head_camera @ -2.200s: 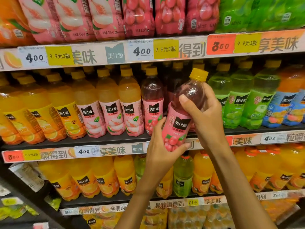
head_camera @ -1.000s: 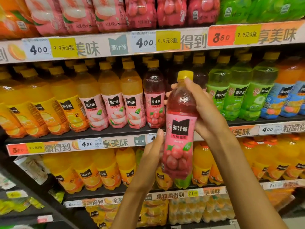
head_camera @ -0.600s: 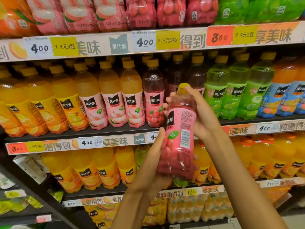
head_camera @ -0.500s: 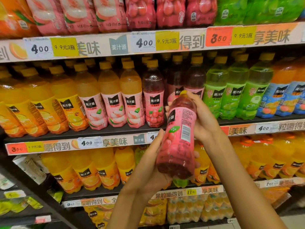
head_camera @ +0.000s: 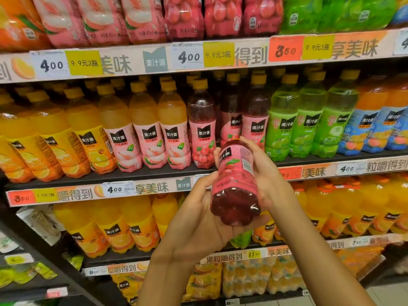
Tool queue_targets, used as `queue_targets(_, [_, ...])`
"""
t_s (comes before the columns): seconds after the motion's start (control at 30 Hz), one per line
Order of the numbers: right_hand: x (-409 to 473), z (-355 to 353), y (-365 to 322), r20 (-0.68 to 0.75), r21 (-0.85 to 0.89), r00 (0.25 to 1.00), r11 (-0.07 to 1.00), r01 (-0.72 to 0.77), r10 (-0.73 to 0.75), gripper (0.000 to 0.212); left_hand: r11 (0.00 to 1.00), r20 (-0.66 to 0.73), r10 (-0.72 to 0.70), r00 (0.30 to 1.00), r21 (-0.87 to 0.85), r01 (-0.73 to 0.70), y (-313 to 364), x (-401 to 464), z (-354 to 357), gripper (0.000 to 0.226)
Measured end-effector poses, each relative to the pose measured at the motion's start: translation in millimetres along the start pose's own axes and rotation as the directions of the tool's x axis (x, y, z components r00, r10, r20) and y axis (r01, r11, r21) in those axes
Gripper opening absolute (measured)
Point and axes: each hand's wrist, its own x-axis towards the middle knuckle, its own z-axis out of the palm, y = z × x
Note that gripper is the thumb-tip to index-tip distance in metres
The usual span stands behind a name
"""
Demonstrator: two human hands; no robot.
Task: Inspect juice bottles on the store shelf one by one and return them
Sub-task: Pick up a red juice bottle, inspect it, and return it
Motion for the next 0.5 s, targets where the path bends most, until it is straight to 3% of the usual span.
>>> queue_targets(0.1, [-2, 1, -6, 0.077, -0.026, 0.997, 0.999, 0.018, -0.016, 0.048, 0.999, 0.061, -0.028, 0.998, 0.023, 0.027, -9, -7, -16, 0.061])
queue_targets(0.27, [-9, 11, -12, 0.094, -0.276, 0.983, 0.945, 0.176, -0.156, 0.058, 0.941, -0.059, 0.058, 0.997, 0.335, -0.034, -9, -2, -30, 0.041])
queue_targets(0.4, [-18, 18, -7, 0.166, -0.475, 0.922, 0.791, 0.386, -0.35, 0.04, 0.871, -0.08, 0.163, 0.983, 0.481, -0.105, -14, 2, -36, 0.039])
queue_targets(0.5, [-22, 21, -7, 0.266, -0.48, 0.855, 0.708, 0.518, -0.446, 0.027, 0.817, -0.03, 0.229, 0.973, 0.55, -0.175, -18, 6, -35, 0.042])
